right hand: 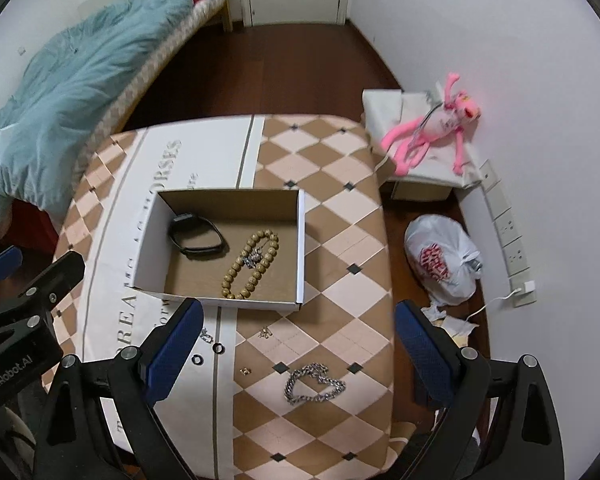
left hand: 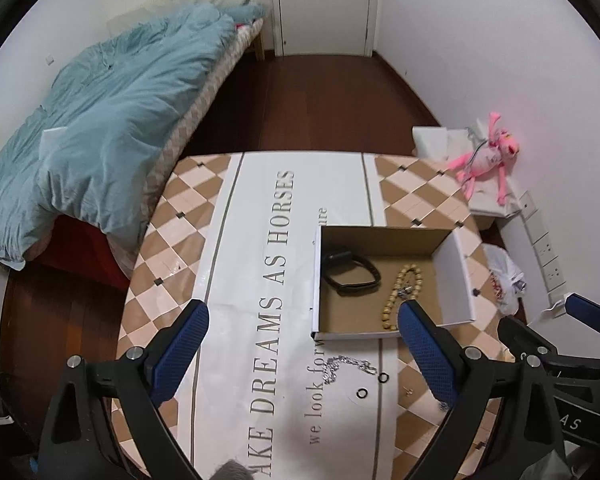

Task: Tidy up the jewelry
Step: 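Lift both tools out of the box back over the jewelry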

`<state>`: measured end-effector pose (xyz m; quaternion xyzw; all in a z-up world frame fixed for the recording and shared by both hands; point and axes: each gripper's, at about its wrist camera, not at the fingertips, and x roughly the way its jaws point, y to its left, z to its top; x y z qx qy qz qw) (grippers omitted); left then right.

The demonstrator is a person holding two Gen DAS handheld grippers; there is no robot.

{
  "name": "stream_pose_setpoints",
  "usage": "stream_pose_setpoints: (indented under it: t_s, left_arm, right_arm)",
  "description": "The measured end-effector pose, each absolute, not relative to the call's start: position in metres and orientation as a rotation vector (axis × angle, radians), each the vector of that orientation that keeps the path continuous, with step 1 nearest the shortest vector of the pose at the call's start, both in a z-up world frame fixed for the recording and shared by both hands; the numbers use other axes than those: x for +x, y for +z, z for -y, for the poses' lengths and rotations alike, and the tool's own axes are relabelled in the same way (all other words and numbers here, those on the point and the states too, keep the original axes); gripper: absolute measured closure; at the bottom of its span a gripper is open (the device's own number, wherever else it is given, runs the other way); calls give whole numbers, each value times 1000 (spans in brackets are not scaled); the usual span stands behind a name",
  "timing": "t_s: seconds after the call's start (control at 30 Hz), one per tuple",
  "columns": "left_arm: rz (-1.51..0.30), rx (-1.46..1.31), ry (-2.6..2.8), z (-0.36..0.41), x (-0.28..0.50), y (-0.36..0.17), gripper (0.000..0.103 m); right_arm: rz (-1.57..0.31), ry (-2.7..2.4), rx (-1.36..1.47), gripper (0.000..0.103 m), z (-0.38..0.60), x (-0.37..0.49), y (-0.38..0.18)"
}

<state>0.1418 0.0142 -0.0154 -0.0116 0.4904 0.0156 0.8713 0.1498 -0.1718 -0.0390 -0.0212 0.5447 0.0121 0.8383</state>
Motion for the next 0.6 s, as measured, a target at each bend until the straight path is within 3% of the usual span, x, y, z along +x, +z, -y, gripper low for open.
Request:
stream_pose_setpoints:
  t_s: [0.33,0.6]
  left_arm:
    - [-927,-23,17,-13,97,23,6]
    - [-894,-25,43,-14,70,20,6]
  right_arm:
    - [-1018,22,-3,5,182,97,18]
    - [-981,30,46,5,190,64,20]
